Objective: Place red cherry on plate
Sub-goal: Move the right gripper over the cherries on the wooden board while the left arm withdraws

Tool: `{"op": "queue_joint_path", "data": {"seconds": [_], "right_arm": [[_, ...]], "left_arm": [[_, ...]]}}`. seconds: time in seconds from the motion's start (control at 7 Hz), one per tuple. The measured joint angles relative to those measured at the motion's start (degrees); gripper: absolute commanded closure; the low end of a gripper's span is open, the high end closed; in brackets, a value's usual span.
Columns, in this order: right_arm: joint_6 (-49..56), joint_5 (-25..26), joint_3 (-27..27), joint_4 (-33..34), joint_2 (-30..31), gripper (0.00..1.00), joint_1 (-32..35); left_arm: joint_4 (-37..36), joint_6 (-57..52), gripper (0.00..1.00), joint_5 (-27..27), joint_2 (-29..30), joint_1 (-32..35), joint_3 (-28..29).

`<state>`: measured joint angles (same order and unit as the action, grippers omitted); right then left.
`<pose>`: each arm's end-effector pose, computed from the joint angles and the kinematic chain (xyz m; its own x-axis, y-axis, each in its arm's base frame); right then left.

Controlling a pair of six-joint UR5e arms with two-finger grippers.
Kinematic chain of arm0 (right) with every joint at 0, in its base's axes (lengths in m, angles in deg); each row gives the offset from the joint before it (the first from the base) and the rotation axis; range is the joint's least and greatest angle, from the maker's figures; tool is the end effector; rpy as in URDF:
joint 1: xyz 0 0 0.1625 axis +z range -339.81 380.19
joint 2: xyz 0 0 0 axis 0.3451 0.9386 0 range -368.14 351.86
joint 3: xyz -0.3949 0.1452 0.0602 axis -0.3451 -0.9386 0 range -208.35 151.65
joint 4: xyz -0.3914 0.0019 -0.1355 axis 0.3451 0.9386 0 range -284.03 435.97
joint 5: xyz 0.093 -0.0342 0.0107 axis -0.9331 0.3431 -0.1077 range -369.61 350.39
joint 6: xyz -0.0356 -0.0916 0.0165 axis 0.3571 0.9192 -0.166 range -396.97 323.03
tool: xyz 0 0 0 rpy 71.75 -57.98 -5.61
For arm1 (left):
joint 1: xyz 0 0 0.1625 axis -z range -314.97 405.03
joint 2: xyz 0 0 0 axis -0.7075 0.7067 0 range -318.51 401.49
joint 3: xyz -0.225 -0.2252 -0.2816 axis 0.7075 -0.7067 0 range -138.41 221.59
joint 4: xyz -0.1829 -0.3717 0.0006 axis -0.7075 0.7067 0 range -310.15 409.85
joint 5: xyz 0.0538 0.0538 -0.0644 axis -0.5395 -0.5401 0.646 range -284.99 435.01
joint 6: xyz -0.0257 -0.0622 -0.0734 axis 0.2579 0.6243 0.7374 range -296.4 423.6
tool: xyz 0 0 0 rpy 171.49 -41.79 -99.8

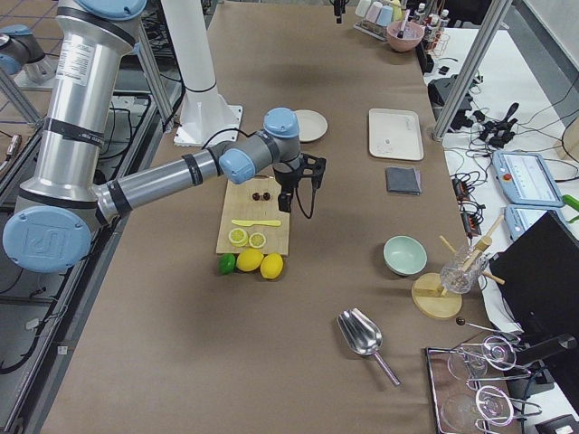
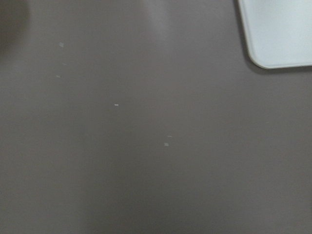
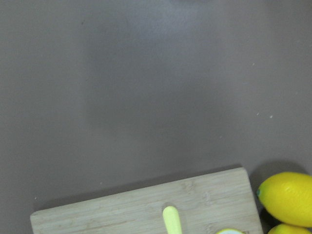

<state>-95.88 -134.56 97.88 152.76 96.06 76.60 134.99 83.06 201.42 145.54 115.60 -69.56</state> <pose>-0.1511 -0.3652 0.4366 0.6451 0.2062 0.7358 -0.1948 0.9755 -0.1026 0.1131 -0.5435 0.3676 0.7172 0.2479 -0.6513 -0.0512 0.9508 0.3054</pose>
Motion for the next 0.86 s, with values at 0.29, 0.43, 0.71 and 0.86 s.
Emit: {"op": "queue_joint_path", "data": {"seconds": [0.29, 0.43, 0.71, 0.86], "right_arm": [[-10.25, 8.34, 0.84, -2.73, -0.06, 0.00, -11.14], [-14.09, 12.80, 0.45, -4.24, -0.07, 0.00, -16.75], [-19.34, 21.17, 0.10, -5.27, -0.12, 0.01, -27.22], [-20.95, 23.61, -0.03, -5.37, -0.13, 0.04, -30.89]], "left_arm": [[-0.25, -13.23, 0.02, 3.41, -1.01, 7.69, 6.27], [-0.20, -15.00, 0.02, 3.78, -1.16, 8.71, 7.33], [0.16, -15.82, 0.02, 4.05, -1.79, 9.18, 7.86], [0.29, -15.83, 0.02, 4.09, -2.00, 9.20, 7.86]]}}
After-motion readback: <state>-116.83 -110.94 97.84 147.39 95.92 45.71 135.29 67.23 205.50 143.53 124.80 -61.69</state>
